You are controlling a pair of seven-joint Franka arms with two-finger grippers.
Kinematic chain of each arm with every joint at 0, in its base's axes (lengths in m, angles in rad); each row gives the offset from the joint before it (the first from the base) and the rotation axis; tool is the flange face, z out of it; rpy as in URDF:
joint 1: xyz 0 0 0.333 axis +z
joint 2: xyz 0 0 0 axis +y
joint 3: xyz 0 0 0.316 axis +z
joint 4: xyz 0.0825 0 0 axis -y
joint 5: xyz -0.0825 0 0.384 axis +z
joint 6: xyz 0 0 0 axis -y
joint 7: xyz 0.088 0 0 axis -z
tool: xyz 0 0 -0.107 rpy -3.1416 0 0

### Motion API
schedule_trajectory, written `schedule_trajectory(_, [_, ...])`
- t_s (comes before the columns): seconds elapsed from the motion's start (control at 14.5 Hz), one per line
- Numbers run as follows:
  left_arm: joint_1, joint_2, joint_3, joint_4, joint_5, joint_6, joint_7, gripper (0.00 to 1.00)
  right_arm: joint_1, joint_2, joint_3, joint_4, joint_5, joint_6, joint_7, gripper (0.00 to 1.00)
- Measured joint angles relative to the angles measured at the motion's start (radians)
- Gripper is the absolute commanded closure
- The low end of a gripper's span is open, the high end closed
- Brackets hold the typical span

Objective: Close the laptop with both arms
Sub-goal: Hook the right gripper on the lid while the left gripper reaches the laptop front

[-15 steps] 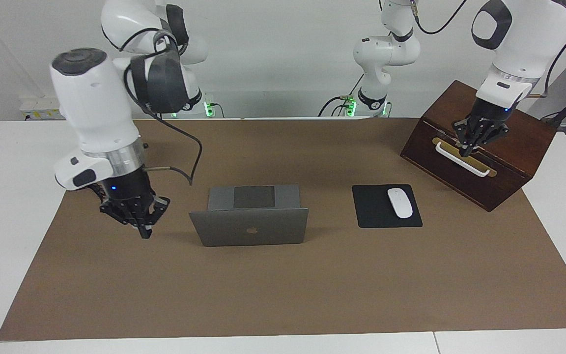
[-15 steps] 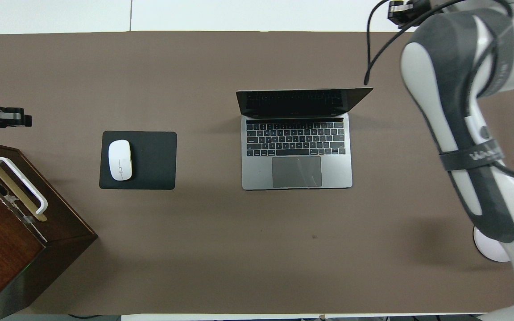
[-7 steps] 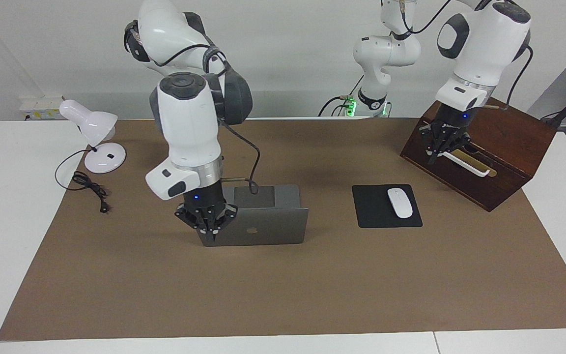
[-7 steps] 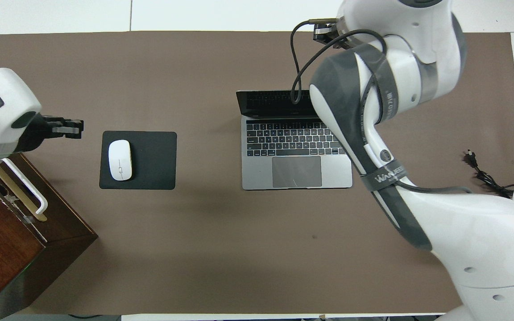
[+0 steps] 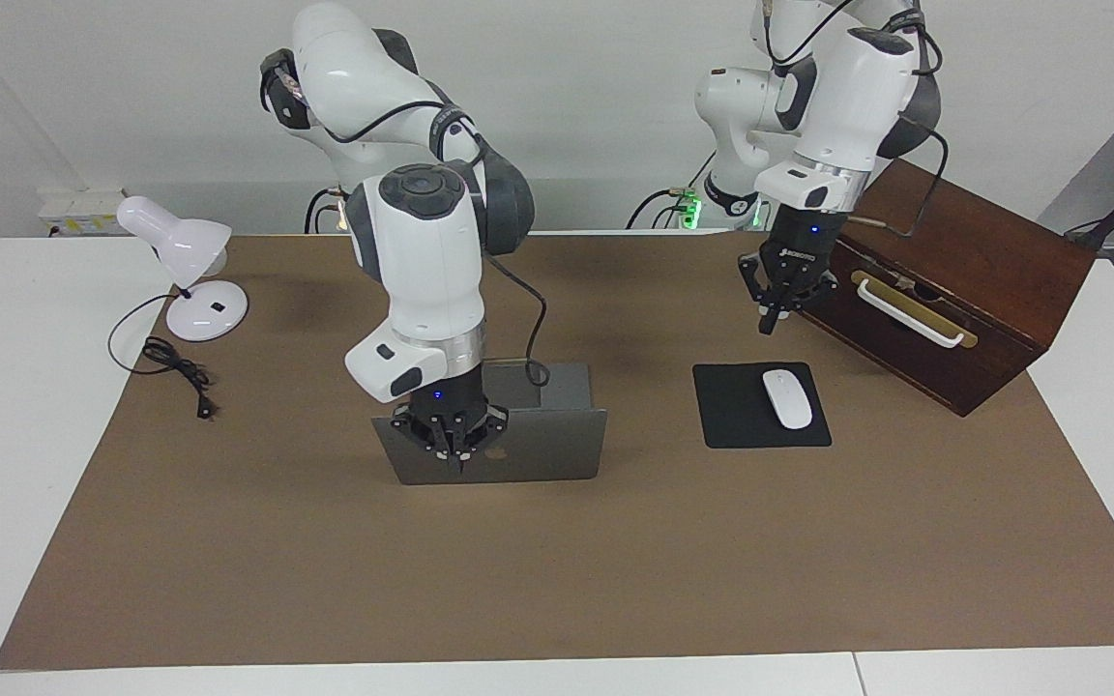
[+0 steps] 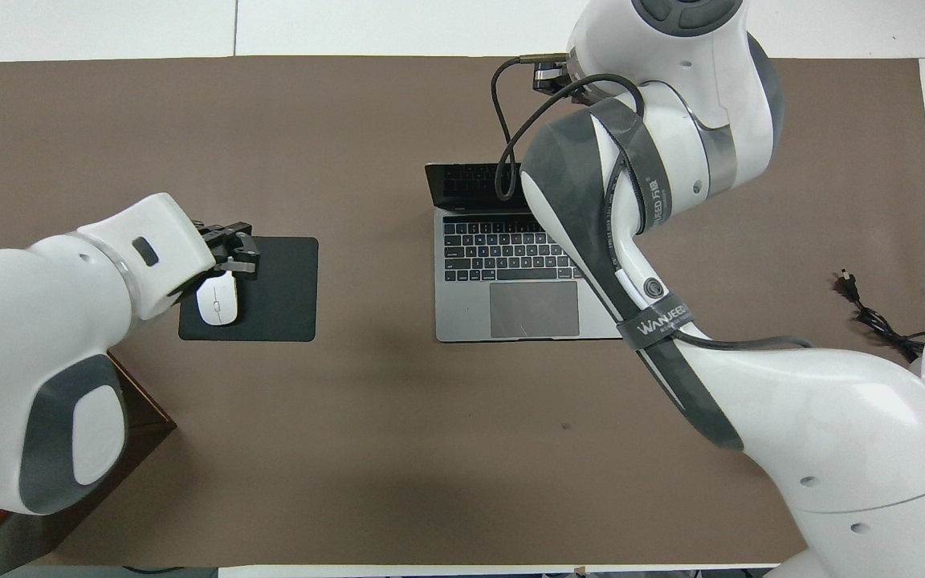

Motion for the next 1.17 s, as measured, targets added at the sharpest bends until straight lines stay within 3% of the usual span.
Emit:
schedule_trajectory(0.62, [-0.182,0.011,-0.001,-0.193,0.0,0.359,-0.002,1.0,0.003,0.006,0.004,-0.012,0.001,-0.001,0.0,1.0])
schedule_trajectory(1.17, [-0.3,0.208,0.0,-0.216,0.0,0.632,-0.001,1.0,-0.002,0.006,0.004,-0.052,0.051,-0.005,0.0,1.0])
